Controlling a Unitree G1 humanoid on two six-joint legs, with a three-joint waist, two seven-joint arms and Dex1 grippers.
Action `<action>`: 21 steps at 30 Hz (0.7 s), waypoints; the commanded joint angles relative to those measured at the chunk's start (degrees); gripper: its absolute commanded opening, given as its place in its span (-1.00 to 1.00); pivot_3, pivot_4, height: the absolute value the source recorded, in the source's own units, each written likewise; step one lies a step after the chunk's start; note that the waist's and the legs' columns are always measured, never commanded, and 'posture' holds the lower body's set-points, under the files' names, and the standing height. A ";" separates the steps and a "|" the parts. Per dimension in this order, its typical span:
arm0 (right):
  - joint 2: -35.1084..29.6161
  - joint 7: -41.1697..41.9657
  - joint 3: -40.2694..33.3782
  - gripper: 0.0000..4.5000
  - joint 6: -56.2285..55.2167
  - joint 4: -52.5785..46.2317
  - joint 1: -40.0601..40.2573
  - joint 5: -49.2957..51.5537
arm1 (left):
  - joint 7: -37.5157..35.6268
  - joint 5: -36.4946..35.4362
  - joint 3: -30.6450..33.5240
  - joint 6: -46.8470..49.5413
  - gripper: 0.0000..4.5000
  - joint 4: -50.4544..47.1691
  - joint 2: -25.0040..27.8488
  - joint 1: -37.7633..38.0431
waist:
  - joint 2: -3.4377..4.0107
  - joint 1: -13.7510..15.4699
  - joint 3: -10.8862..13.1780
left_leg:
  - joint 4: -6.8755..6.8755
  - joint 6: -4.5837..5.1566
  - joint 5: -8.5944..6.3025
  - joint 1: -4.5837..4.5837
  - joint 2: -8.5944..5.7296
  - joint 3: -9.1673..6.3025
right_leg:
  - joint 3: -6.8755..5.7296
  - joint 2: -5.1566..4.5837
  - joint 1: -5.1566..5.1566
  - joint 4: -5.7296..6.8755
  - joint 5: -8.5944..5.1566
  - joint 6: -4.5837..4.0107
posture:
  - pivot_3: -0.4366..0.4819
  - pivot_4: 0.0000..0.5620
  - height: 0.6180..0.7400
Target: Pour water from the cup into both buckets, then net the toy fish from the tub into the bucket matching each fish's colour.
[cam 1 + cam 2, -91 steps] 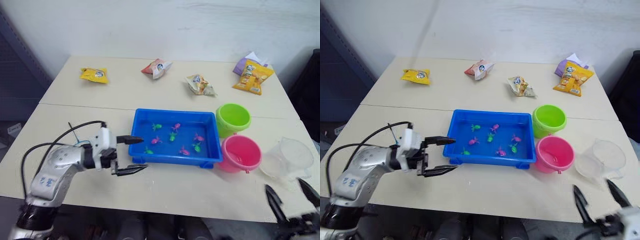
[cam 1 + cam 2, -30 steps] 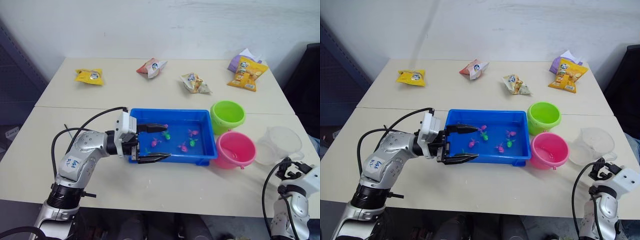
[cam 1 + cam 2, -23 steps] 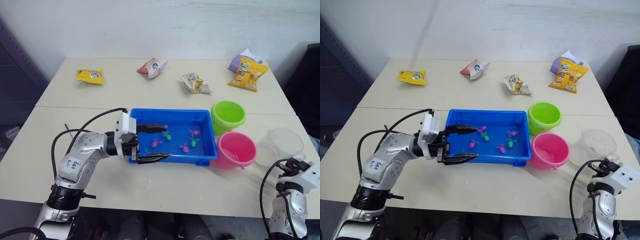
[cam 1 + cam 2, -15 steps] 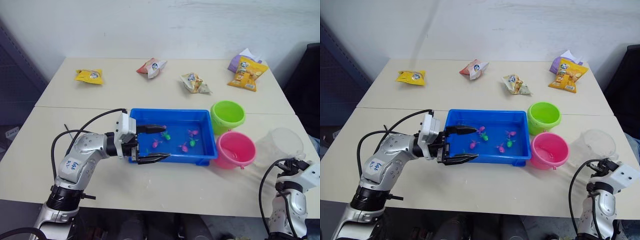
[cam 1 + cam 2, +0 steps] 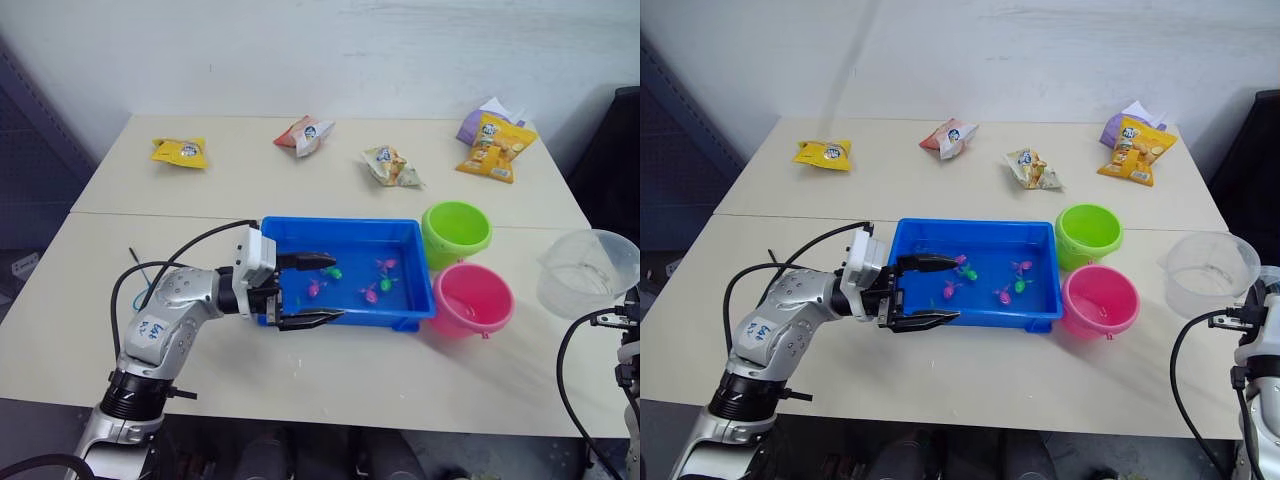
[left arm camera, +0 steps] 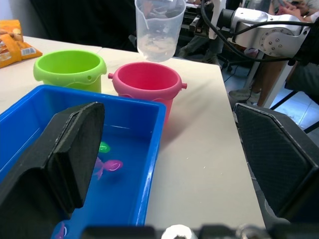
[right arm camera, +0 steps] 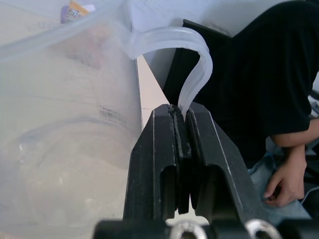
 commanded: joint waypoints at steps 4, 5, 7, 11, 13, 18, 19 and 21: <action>-4.47 0.85 -2.97 -0.97 -3.31 -6.36 2.32 -7.91 | -1.06 -0.07 -1.02 -0.84 1.00 1.74 -2.18 -1.91 | -0.07 0.15 0.04 | 0.00 -0.02 0.01 0.00 -0.01 0.00 | -0.01 0.01 0.00 -0.02 -0.01 0.01 | -0.05 -0.47 0.97; -5.05 1.22 -2.85 -0.97 -4.08 -6.34 2.64 -9.17 | -1.20 0.07 -1.29 -0.93 1.00 2.28 -2.64 -2.13 | -0.10 0.17 0.06 | 0.00 -0.02 0.01 -0.01 -0.01 0.00 | -0.01 0.01 0.00 -0.02 -0.01 0.02 | -0.05 -0.47 0.97; -5.72 1.63 -2.74 -0.97 -5.54 -6.35 3.01 -11.52 | -1.45 0.21 -1.74 -1.02 1.00 3.21 -3.31 -2.65 | -0.11 0.24 0.06 | 0.00 -0.03 0.02 -0.01 -0.04 0.00 | -0.01 0.01 0.00 -0.03 -0.01 0.04 | -0.05 -0.47 0.97; -5.96 1.42 -2.71 -0.97 -7.05 -6.56 3.23 -14.80 | -1.82 0.55 -2.45 -1.28 1.00 4.28 -4.19 -3.15 | -0.16 0.17 0.09 | 0.01 -0.07 0.04 -0.01 -0.04 0.00 | -0.01 0.02 0.00 -0.03 -0.01 0.05 | -0.05 -0.47 0.97; -7.22 2.18 -2.21 -0.97 -8.61 -6.70 3.57 -17.50 | -2.18 0.66 -2.48 -1.30 1.00 5.00 -4.38 -3.04 | -0.16 0.17 0.09 | 0.01 -0.08 0.05 0.00 -0.04 0.00 | -0.01 0.02 0.00 -0.02 -0.01 0.05 | -0.05 -0.47 0.97; -8.90 2.74 -1.67 -0.97 -12.30 -6.19 3.79 -22.36 | -2.17 1.31 -2.29 -1.86 1.00 6.03 -4.53 -2.89 | -0.20 0.16 0.12 | 0.02 -0.09 0.08 0.00 -0.04 0.00 | -0.01 0.03 0.00 -0.02 -0.01 0.05 | -0.05 -0.47 0.97; -9.13 2.67 -1.60 -0.97 -13.00 -6.09 3.78 -23.34 | -2.08 1.41 -2.27 -1.91 1.00 6.03 -4.64 -2.87 | -0.20 0.19 0.12 | 0.02 -0.10 0.08 -0.01 -0.04 -0.01 | -0.01 0.03 0.00 -0.02 -0.01 0.05 | -0.05 -0.47 0.97; -9.20 2.68 -1.55 -0.97 -13.77 -5.94 3.59 -24.49 | -2.07 1.52 -2.22 -1.98 1.00 6.11 -4.75 -2.89 | -0.21 0.23 0.12 | 0.02 -0.10 0.08 -0.01 -0.04 0.00 | -0.01 0.02 0.00 -0.03 -0.01 0.05 | -0.05 -0.47 0.97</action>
